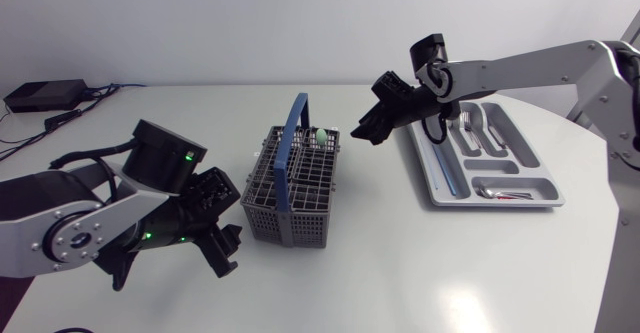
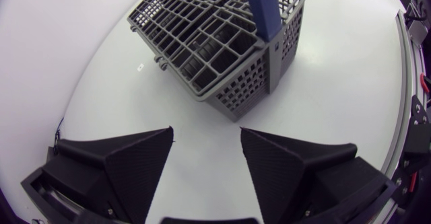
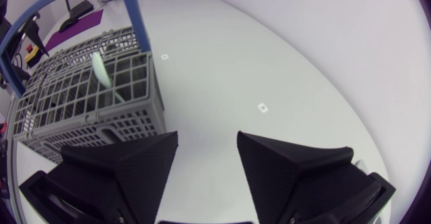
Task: Unload the cutlery basket into the drawer organizer.
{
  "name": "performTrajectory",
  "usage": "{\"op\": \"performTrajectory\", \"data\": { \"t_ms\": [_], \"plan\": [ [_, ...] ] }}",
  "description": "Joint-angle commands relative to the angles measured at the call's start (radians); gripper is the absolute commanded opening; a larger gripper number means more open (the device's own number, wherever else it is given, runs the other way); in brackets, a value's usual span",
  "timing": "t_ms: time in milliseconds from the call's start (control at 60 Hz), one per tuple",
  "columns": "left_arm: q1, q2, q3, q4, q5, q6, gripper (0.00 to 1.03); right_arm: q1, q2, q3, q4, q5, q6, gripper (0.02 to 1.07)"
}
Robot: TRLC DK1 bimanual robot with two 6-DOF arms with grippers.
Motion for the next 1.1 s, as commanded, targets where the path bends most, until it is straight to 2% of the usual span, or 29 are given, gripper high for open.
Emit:
{"op": "performTrajectory", "data": {
  "t_ms": [0,150,317,483,767,1083],
  "plan": [
    [-0.003,0.05,-0.029,0.034,0.0,0.026,0.51,0.022,0.069,0.085,-0.034,0.001,0.072,0.33],
    [0.014,0.114,-0.031,0.127,0.0,0.039,0.3,0.037,0.156,0.226,-0.107,-0.025,0.124,0.08],
    [0.038,0.193,-0.027,0.239,0.0,0.059,0.19,0.054,0.232,0.33,-0.198,-0.092,0.152,0.08],
    [0.081,0.254,-0.017,0.308,0.0,0.077,0.18,0.061,0.218,0.312,-0.258,-0.167,0.125,0.08],
    [0.153,0.262,0.009,0.347,0.007,0.112,0.18,0.065,0.038,0.045,-0.267,-0.209,0.027,0.08],
    [0.212,0.334,0.106,0.384,0.037,0.121,0.18,0.055,-0.189,-0.306,-0.181,-0.203,-0.009,0.08]
  ]
}}
